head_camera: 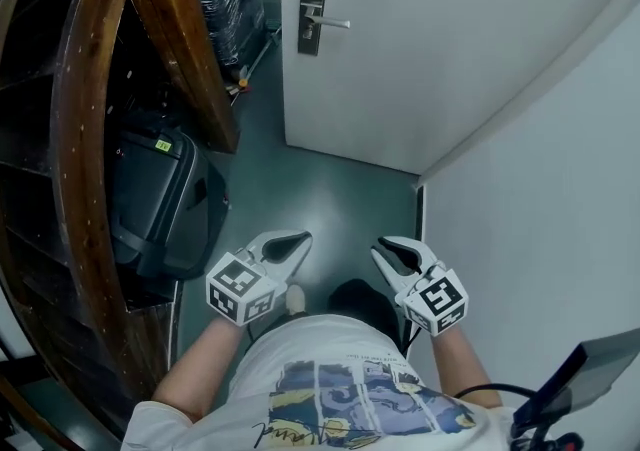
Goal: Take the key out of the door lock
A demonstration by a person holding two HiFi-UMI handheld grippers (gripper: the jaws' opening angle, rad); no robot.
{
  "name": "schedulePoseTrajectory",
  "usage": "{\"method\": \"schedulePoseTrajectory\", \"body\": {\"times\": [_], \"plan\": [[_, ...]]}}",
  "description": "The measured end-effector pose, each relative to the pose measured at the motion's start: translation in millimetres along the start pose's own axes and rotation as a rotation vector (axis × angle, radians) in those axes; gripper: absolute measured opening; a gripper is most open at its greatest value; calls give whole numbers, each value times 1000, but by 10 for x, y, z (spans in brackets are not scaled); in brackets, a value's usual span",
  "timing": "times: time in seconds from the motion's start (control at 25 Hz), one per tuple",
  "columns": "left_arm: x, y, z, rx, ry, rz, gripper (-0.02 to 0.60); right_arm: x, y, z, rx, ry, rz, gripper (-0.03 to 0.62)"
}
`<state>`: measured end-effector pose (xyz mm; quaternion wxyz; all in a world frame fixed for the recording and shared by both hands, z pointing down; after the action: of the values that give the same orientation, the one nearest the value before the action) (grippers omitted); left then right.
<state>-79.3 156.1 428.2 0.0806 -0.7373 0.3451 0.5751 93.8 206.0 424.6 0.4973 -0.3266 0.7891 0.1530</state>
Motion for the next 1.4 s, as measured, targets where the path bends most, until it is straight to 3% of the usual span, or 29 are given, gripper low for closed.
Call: {"method": "schedulePoseTrajectory", "body": {"times": [0.28, 0.8, 1.08, 1.4], "plan": [[262, 576, -355, 99, -29, 44, 4, 358, -745, -552, 83, -9, 68, 66], [1027, 1434, -1659, 263, -73, 128, 54, 1030, -2682, -1163, 216, 2, 276, 100], [1120, 1918, -2051, 269, -94, 271, 81, 1476, -3376, -1617, 177, 2, 353, 125], [1289, 2675, -2418, 233, -78, 313, 107, 2089, -3962, -2315, 109, 31, 452, 140]]}}
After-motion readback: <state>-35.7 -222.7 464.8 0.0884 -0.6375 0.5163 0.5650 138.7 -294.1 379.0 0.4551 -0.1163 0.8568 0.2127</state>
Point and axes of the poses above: the fingertips, and each gripper's own axes: z backward along the fingers, y to its left, x out of its top, the point moved 4 cm from there along z, backward along the fingers, and after that the axes turned 10 degrees about x, right-handed, at the moved point
